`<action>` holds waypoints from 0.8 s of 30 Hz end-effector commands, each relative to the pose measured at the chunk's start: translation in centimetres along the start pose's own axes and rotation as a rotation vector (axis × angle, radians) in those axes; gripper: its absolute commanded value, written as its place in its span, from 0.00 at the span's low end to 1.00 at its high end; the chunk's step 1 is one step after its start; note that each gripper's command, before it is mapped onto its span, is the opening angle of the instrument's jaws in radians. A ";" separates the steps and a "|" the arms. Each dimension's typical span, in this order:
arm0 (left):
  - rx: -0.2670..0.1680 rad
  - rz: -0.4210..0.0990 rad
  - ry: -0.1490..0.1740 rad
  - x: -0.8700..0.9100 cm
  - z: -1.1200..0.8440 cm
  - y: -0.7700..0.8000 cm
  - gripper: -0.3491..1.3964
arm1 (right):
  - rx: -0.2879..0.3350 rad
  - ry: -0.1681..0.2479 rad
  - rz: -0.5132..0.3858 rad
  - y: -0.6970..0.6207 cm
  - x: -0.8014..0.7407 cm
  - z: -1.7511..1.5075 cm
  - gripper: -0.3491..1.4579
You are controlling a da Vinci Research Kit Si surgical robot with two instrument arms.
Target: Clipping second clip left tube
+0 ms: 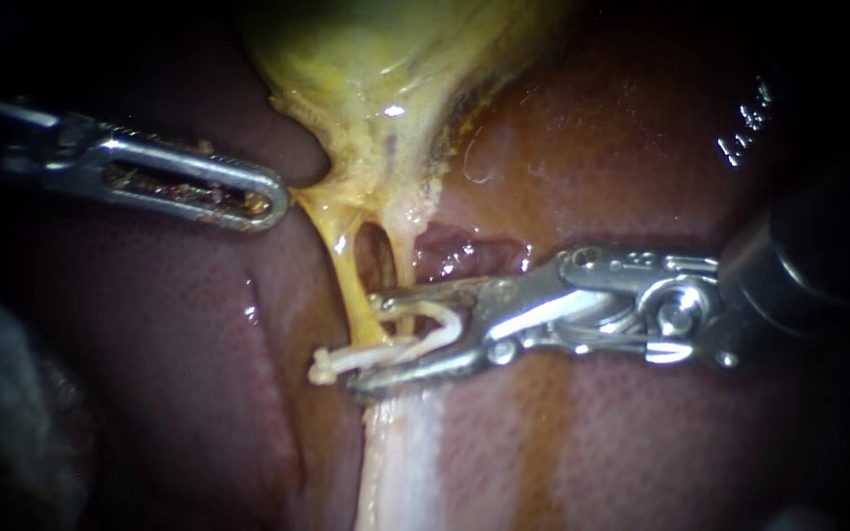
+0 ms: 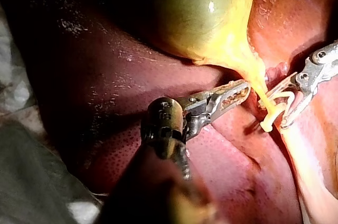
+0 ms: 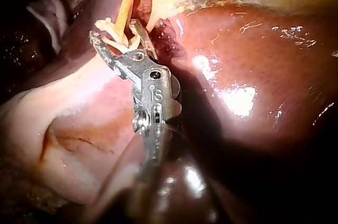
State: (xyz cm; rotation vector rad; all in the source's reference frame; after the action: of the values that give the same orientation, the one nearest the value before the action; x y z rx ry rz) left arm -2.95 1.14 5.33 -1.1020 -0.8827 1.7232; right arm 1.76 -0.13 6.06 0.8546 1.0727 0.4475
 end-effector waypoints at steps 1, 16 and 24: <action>0.001 0.000 0.000 0.00 0.00 0.00 0.00 | 0.004 0.003 0.007 0.00 0.00 0.03 0.47; 0.004 0.000 0.002 0.00 0.02 -0.01 0.00 | 0.082 0.087 0.017 -0.27 0.25 0.15 0.47; 0.004 0.000 0.002 0.00 0.02 -0.01 0.00 | 0.130 0.096 0.014 -0.58 0.38 0.08 0.47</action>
State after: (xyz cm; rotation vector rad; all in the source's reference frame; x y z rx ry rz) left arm -2.97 1.14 5.35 -1.1010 -0.8776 1.7221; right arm 1.96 -0.25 5.37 0.9670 1.1981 0.4377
